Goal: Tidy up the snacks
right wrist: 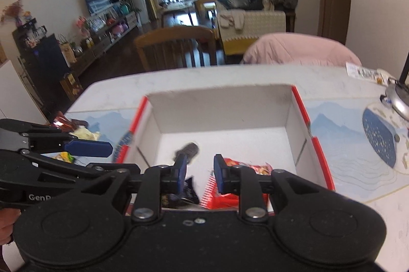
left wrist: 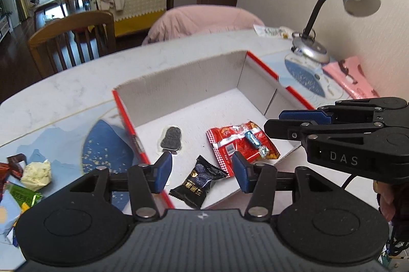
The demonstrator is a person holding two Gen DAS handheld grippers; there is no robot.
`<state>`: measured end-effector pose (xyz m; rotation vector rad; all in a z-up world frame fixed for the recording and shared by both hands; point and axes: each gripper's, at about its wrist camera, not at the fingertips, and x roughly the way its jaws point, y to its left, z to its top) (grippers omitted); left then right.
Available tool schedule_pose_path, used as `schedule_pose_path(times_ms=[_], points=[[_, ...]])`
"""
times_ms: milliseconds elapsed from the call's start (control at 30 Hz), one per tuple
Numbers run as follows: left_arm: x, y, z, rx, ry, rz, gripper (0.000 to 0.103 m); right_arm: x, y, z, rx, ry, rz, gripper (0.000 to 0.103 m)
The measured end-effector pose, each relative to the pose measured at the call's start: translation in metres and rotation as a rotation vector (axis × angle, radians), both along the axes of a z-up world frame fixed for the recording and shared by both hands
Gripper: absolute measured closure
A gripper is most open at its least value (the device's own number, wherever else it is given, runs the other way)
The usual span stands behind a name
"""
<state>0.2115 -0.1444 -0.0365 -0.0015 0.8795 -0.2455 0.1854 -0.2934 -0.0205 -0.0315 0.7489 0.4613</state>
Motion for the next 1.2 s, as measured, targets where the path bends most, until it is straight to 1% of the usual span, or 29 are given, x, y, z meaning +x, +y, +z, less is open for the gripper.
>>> schedule_pose_path(times_ms=[100,133,167,200,233,267,300,333,367,433,500,533,567,733,767,833,967,1100,1200], points=[[-0.014,0.011,0.009,-0.002,-0.032,0.017,0.051,-0.011,0.01,0.008,0.005,-0.037,0.014,0.079],[-0.018,0.015,0.011,-0.003,-0.041,0.025,0.048,-0.015,0.014,0.01,0.007,-0.048,0.019,0.076],[-0.023,0.019,0.014,-0.004,-0.05,0.033,0.045,-0.018,0.018,0.011,0.01,-0.053,0.025,0.067],[-0.027,0.024,0.016,-0.006,-0.058,0.043,0.045,-0.021,0.023,0.013,0.013,-0.058,0.029,0.06],[-0.032,0.029,0.018,-0.009,-0.065,0.051,0.045,-0.025,0.026,0.013,0.012,-0.07,0.024,0.049],[-0.036,0.035,0.02,-0.01,-0.072,0.06,0.045,-0.028,0.03,0.014,0.008,-0.082,0.022,0.044],[-0.04,0.04,0.021,-0.011,-0.076,0.069,0.045,-0.03,0.034,0.015,0.009,-0.085,0.027,0.041],[-0.045,0.046,0.023,-0.011,-0.079,0.081,0.045,-0.03,0.037,0.015,0.018,-0.079,0.035,0.036],[-0.049,0.052,0.023,-0.014,-0.082,0.093,0.045,-0.031,0.04,0.014,0.026,-0.074,0.037,0.028],[-0.058,0.065,0.024,-0.022,-0.083,0.118,0.044,-0.034,0.048,0.014,0.036,-0.076,0.041,0.02],[-0.067,0.078,0.024,-0.023,-0.089,0.144,0.041,-0.036,0.057,0.013,0.036,-0.074,0.06,0.019],[-0.072,0.084,0.024,-0.019,-0.094,0.155,0.039,-0.037,0.062,0.013,0.035,-0.072,0.068,0.016],[-0.076,0.09,0.024,-0.017,-0.1,0.167,0.039,-0.038,0.067,0.013,0.034,-0.072,0.074,0.013],[-0.097,0.122,0.022,-0.002,-0.122,0.24,0.037,-0.049,0.092,0.013,0.04,-0.094,0.106,0.002],[-0.1,0.129,0.021,0.001,-0.129,0.261,0.033,-0.05,0.097,0.013,0.042,-0.1,0.111,0.0],[-0.106,0.143,0.018,-0.003,-0.143,0.307,0.028,-0.052,0.106,0.013,0.045,-0.108,0.125,0.0],[-0.116,0.171,0.012,-0.011,-0.144,0.372,0.025,-0.053,0.124,0.009,0.041,-0.105,0.155,0.0],[-0.121,0.194,-0.005,-0.011,-0.104,0.433,0.025,-0.051,0.142,0.001,0.024,-0.078,0.193,0.0],[-0.122,0.21,-0.018,-0.002,-0.076,0.458,0.025,-0.05,0.156,-0.005,0.01,-0.063,0.223,0.0]])
